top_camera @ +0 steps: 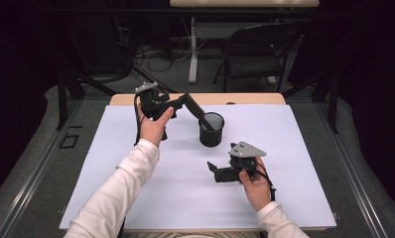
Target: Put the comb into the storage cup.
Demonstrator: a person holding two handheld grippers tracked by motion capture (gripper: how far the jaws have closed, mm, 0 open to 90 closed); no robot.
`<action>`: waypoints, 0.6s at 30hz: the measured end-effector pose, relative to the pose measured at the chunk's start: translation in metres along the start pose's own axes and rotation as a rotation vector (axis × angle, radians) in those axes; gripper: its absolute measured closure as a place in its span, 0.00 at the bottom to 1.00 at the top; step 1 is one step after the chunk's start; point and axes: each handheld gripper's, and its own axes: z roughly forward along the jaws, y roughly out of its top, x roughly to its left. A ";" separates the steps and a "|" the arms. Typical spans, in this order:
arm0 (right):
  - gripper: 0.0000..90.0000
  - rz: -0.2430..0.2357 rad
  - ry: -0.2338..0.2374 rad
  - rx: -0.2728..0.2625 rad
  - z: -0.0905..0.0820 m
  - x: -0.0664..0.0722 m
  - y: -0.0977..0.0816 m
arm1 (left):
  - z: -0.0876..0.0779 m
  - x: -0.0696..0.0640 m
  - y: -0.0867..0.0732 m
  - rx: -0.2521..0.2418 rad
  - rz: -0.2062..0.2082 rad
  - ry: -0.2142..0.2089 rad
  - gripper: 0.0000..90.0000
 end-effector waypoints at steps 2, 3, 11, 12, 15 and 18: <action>0.00 0.001 0.001 0.000 0.000 0.000 0.000 | -0.002 -0.002 0.001 -0.004 0.001 -0.012 0.16; 0.00 0.000 0.002 -0.001 0.000 0.001 0.000 | -0.003 -0.003 0.001 -0.003 0.010 -0.013 0.16; 0.00 0.002 0.000 -0.002 -0.001 -0.001 0.000 | -0.007 -0.010 0.002 0.016 0.060 -0.052 0.10; 0.00 0.004 0.000 -0.001 -0.001 -0.001 0.000 | -0.008 -0.011 0.002 0.019 0.073 -0.057 0.06; 0.00 0.006 0.000 -0.002 -0.001 -0.001 0.000 | -0.011 -0.014 0.002 0.023 0.096 -0.060 0.02; 0.00 0.007 -0.001 -0.004 -0.001 -0.001 0.001 | -0.014 -0.016 0.002 0.030 0.126 -0.060 0.01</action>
